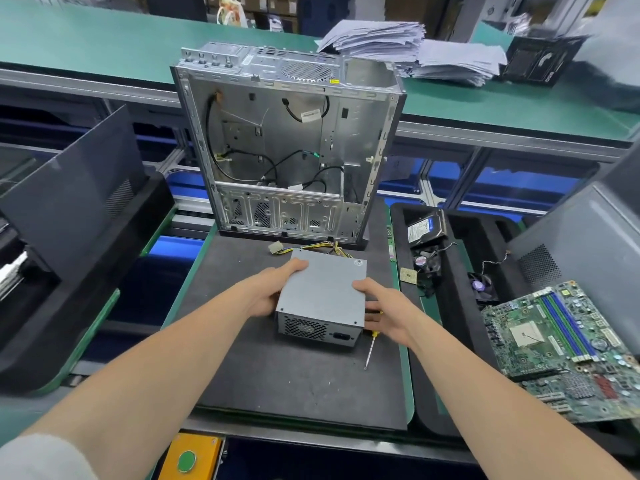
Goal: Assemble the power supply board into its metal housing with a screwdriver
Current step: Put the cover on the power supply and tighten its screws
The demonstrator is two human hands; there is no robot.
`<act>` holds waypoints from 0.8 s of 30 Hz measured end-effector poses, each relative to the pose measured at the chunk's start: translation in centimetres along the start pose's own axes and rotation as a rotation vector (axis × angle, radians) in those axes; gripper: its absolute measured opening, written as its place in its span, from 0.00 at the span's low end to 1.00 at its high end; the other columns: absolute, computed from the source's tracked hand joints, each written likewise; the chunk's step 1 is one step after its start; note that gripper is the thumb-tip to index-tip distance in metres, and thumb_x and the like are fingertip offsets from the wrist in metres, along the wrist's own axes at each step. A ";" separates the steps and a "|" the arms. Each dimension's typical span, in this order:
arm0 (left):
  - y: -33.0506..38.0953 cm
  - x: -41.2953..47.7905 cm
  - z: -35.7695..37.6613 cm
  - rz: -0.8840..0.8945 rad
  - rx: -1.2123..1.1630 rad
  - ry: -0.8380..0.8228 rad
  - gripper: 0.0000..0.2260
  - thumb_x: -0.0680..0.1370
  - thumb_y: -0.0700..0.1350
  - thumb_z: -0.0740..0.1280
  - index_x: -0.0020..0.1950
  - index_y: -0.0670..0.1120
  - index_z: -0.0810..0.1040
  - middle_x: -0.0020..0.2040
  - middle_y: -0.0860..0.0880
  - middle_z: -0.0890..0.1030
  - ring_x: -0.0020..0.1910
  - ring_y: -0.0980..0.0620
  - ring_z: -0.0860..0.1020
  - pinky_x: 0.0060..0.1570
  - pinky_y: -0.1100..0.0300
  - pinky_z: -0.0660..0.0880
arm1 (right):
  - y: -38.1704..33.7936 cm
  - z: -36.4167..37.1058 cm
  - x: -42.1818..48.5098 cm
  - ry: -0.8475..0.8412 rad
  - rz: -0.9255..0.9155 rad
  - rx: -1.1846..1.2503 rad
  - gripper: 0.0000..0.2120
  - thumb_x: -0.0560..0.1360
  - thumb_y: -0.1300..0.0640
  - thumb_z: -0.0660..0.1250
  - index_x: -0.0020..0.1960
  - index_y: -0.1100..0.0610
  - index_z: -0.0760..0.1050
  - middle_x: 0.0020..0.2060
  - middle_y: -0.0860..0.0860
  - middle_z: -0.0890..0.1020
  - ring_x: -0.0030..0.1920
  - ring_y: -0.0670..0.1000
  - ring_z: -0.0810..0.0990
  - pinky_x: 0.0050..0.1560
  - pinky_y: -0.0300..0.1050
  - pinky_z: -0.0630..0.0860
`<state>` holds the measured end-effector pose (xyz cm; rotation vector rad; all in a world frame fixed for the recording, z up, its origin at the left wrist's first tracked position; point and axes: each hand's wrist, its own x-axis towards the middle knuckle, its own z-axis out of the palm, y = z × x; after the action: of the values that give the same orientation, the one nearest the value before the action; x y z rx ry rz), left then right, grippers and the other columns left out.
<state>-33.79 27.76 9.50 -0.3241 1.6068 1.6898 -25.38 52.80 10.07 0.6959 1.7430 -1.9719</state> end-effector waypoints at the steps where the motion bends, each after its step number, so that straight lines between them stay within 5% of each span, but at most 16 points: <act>1: 0.1 0.0 0.0 0.005 0.035 0.032 0.27 0.74 0.59 0.75 0.63 0.41 0.77 0.53 0.45 0.88 0.54 0.45 0.86 0.58 0.49 0.81 | 0.0 0.0 0.0 0.003 0.001 0.000 0.20 0.75 0.48 0.76 0.62 0.57 0.82 0.52 0.60 0.88 0.43 0.58 0.88 0.40 0.47 0.84; 4: 0.3 0.0 -0.3 0.004 0.130 0.101 0.29 0.73 0.60 0.77 0.60 0.40 0.75 0.51 0.43 0.88 0.57 0.43 0.84 0.67 0.45 0.75 | 0.1 0.1 0.1 0.008 0.014 0.000 0.20 0.74 0.48 0.76 0.62 0.57 0.82 0.52 0.59 0.88 0.45 0.58 0.88 0.41 0.47 0.84; 13: 1.9 -0.9 0.6 -0.095 0.162 0.125 0.26 0.76 0.60 0.74 0.63 0.41 0.77 0.56 0.42 0.87 0.60 0.41 0.84 0.67 0.41 0.75 | -0.4 0.5 0.4 0.077 0.042 0.001 0.23 0.71 0.46 0.76 0.61 0.57 0.81 0.52 0.57 0.88 0.46 0.58 0.89 0.43 0.49 0.85; 19: 1.7 -1.0 2.0 -0.081 0.130 0.116 0.23 0.83 0.59 0.64 0.66 0.40 0.76 0.54 0.42 0.87 0.53 0.41 0.86 0.59 0.40 0.80 | -0.9 1.1 0.2 0.104 0.075 -0.094 0.19 0.74 0.39 0.73 0.59 0.49 0.81 0.50 0.56 0.89 0.50 0.61 0.88 0.59 0.63 0.82; 24: 0.6 -0.4 2.8 -0.029 0.243 0.230 0.35 0.81 0.68 0.57 0.73 0.40 0.69 0.65 0.43 0.80 0.61 0.40 0.80 0.65 0.43 0.77 | -1.1 1.6 0.0 0.127 0.114 -0.082 0.23 0.75 0.41 0.74 0.63 0.54 0.77 0.44 0.56 0.89 0.45 0.58 0.89 0.50 0.59 0.85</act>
<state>-33.03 30.23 10.66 -0.4285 1.9442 1.4560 -26.21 51.33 11.11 0.8881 1.8033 -1.8049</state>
